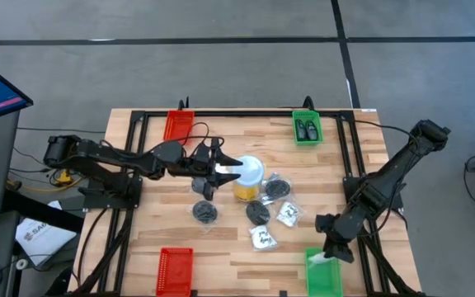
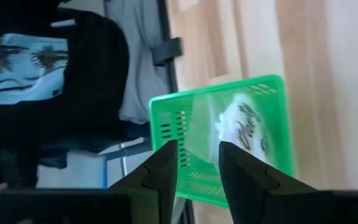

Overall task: Pick & Place Travel size toiletries
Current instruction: Put the white cotton pack into the bottom green bin

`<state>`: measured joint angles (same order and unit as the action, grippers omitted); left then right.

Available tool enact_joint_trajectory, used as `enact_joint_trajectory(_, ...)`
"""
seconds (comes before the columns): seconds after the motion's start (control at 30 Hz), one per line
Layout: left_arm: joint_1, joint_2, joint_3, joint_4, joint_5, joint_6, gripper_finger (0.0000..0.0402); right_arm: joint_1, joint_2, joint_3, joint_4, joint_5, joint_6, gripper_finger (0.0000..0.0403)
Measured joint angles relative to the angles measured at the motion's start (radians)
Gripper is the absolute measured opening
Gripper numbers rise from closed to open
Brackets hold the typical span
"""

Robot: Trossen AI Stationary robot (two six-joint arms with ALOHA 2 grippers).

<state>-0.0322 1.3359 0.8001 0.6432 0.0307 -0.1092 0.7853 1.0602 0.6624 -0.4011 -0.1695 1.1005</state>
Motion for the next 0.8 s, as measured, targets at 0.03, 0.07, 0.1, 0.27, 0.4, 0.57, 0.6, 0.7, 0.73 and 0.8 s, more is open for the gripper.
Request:
enact_joint_trajectory(0.03, 0.0, -0.014, 0.0, -0.022, 0.0, 0.0, 0.0172, 0.0, 0.0, 0.0, 0.001, -0.008, 0.0, 0.0111)
enact_joint_trajectory(0.07, 0.0, -0.031, 0.0, -0.056, 0.0, 0.0, 0.0172, 0.0, 0.0, 0.0, 0.001, -0.01, -0.001, 0.0112)
enact_joint_trajectory(0.1, 0.0, -0.045, 0.0, -0.088, 0.0, 0.0, 0.0172, 0.0, 0.0, 0.0, 0.001, -0.011, -0.001, 0.0112)
enact_joint_trajectory(0.27, 0.0, -0.12, 0.0, -0.282, -0.002, 0.0, 0.0172, -0.01, 0.0, 0.0, -0.004, -0.014, -0.02, 0.0113)
enact_joint_trajectory(0.4, 0.0, -0.159, 0.0, -0.462, -0.061, -0.003, 0.0172, -0.016, -0.012, 0.0, -0.003, -0.015, -0.02, 0.0113)
enact_joint_trajectory(0.57, 0.0, -0.173, -0.029, -0.536, -0.121, -0.048, 0.0172, -0.018, -0.064, 0.0, -0.002, -0.004, -0.046, 0.0113)
enact_joint_trajectory(0.6, 0.0, -0.173, -0.037, -0.542, -0.121, -0.049, 0.0172, -0.022, -0.077, 0.0, -0.002, 0.013, -0.063, 0.0113)
enact_joint_trajectory(0.7, 0.0, -0.173, -0.059, -0.548, -0.121, -0.054, 0.0172, -0.047, -0.117, 0.0, -0.001, 0.067, -0.119, 0.0113)
enact_joint_trajectory(0.73, 0.0, -0.173, -0.067, -0.548, -0.121, -0.056, 0.0172, -0.059, -0.13, 0.0, -0.001, 0.076, -0.134, 0.0113)
enact_joint_trajectory(0.8, 0.0, -0.173, -0.086, -0.552, -0.137, -0.056, 0.0172, -0.086, -0.151, 0.0, -0.001, 0.098, -0.163, 0.0113)
